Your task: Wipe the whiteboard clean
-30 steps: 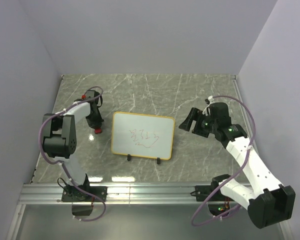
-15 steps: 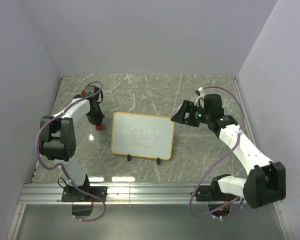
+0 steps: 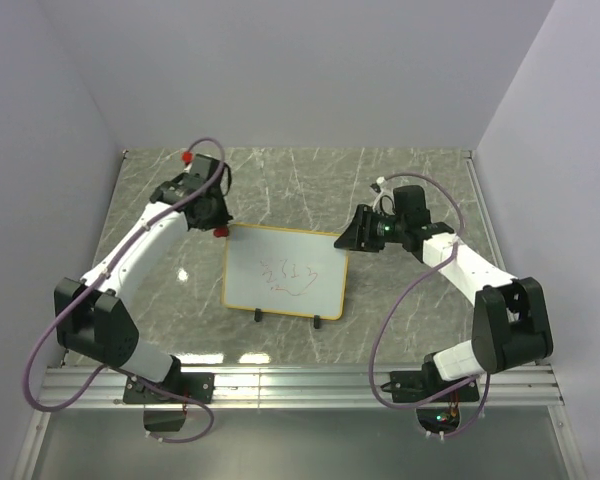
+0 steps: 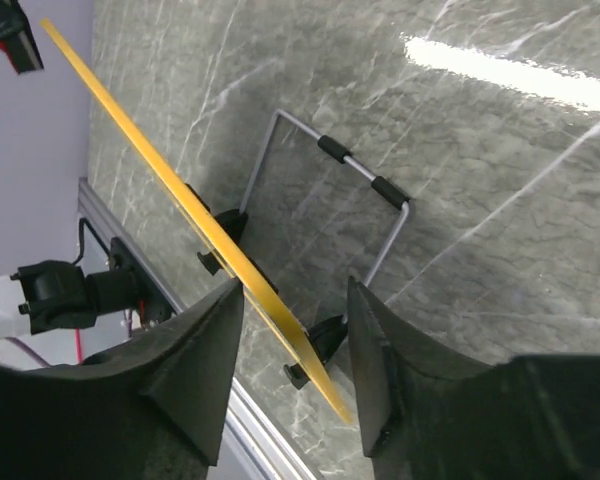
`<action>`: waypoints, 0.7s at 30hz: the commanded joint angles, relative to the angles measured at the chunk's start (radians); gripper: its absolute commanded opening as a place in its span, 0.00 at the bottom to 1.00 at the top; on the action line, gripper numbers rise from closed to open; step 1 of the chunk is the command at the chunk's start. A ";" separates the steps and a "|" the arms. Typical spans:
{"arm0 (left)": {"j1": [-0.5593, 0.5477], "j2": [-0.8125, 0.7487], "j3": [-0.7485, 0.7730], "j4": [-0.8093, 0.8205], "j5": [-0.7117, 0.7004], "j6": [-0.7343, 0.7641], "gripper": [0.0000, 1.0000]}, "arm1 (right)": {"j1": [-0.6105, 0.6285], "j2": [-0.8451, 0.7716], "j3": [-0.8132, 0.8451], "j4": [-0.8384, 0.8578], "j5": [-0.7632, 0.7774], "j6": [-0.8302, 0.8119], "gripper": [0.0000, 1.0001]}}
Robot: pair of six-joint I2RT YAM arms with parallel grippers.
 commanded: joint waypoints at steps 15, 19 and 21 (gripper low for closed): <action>-0.437 0.085 0.079 0.025 -0.030 -0.107 0.00 | 0.062 -0.072 -0.048 0.033 0.026 -0.058 0.15; -0.519 0.121 0.087 0.050 -0.042 -0.144 0.00 | 0.079 -0.089 -0.054 0.007 0.057 -0.080 0.07; -0.544 0.135 0.084 0.059 -0.055 -0.156 0.00 | 0.090 -0.093 -0.061 -0.007 0.081 -0.090 0.01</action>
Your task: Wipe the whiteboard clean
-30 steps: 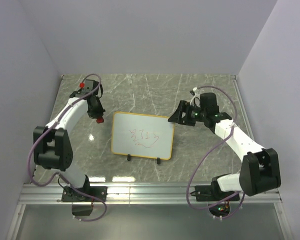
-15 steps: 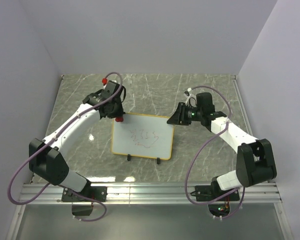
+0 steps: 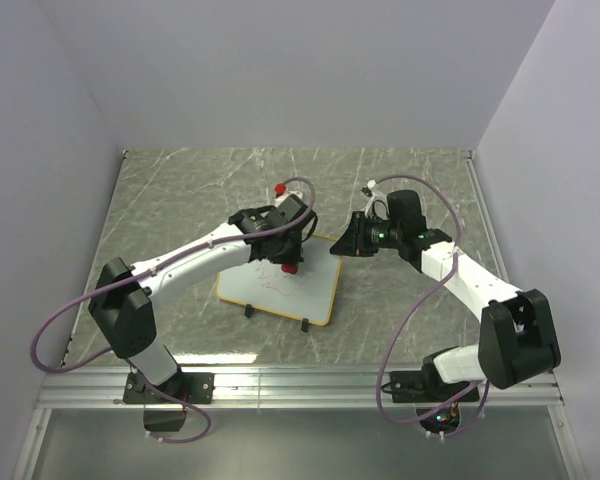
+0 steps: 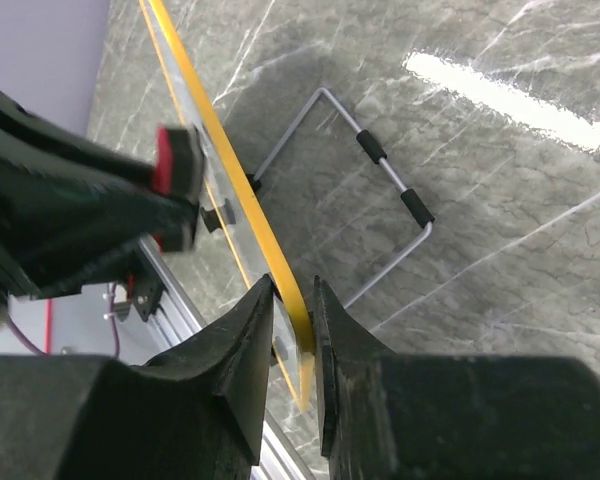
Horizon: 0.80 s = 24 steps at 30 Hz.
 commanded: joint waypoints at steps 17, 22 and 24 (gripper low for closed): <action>-0.241 0.002 -0.234 0.253 -0.255 -0.114 0.00 | 0.072 0.034 -0.044 -0.053 0.096 -0.006 0.00; -0.232 0.005 -0.311 0.327 -0.283 -0.094 0.00 | 0.089 0.042 -0.061 -0.050 0.085 0.013 0.00; -0.219 0.002 -0.320 0.338 -0.296 -0.085 0.00 | 0.098 0.040 -0.069 -0.055 0.091 0.016 0.00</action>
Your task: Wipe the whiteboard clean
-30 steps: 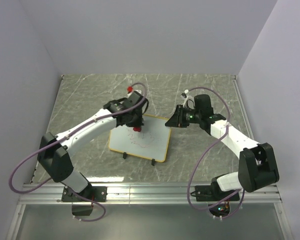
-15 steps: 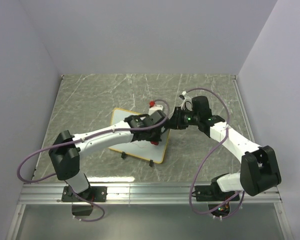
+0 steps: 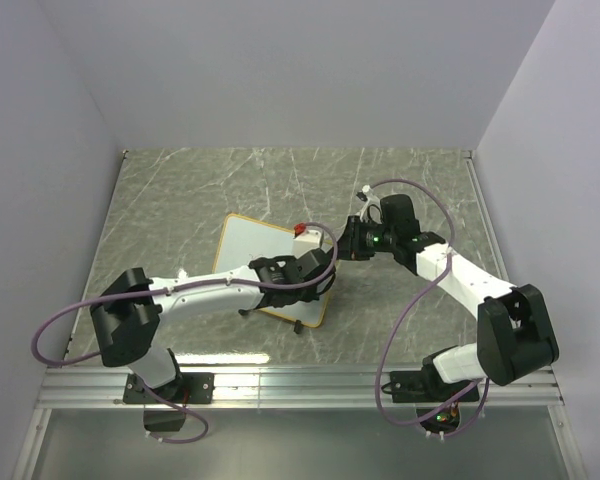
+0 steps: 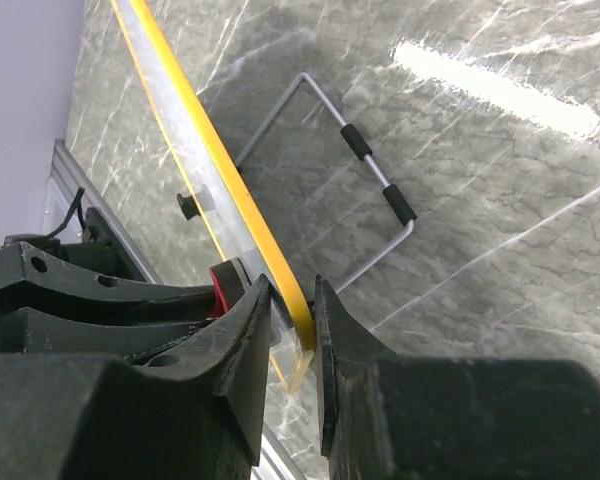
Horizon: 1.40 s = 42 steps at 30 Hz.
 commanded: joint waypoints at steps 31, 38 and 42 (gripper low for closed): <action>0.394 -0.127 -0.170 0.260 0.194 0.153 0.00 | 0.056 -0.002 -0.025 -0.188 0.125 -0.046 0.00; 0.362 -0.111 -0.083 0.262 0.239 0.168 0.00 | 0.056 0.006 -0.019 -0.191 0.121 -0.056 0.00; 0.397 -0.095 -0.052 0.243 0.203 0.192 0.00 | 0.054 0.004 -0.016 -0.197 0.122 -0.065 0.00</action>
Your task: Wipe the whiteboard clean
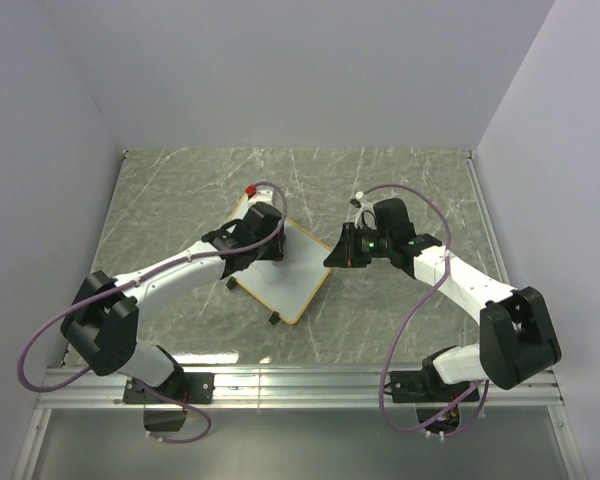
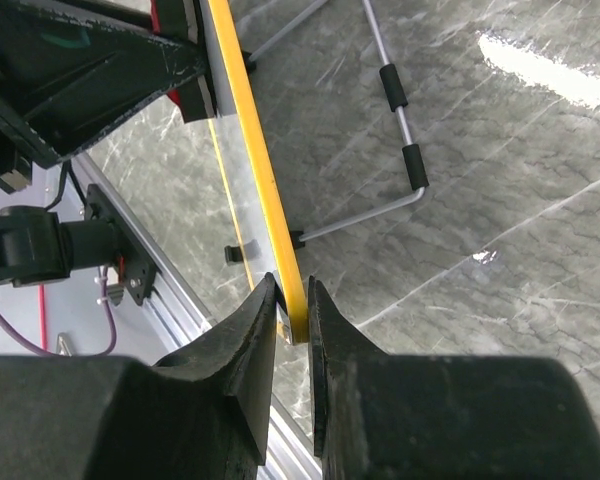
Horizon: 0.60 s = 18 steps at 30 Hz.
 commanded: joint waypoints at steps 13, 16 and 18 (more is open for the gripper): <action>0.340 0.026 -0.022 0.080 0.112 0.077 0.00 | 0.006 0.022 -0.004 -0.151 0.104 -0.084 0.00; 0.333 0.027 -0.032 0.104 0.160 0.094 0.00 | 0.006 0.026 -0.003 -0.152 0.107 -0.084 0.00; 0.302 0.021 -0.049 0.123 0.175 0.087 0.00 | 0.008 0.028 -0.004 -0.152 0.105 -0.083 0.00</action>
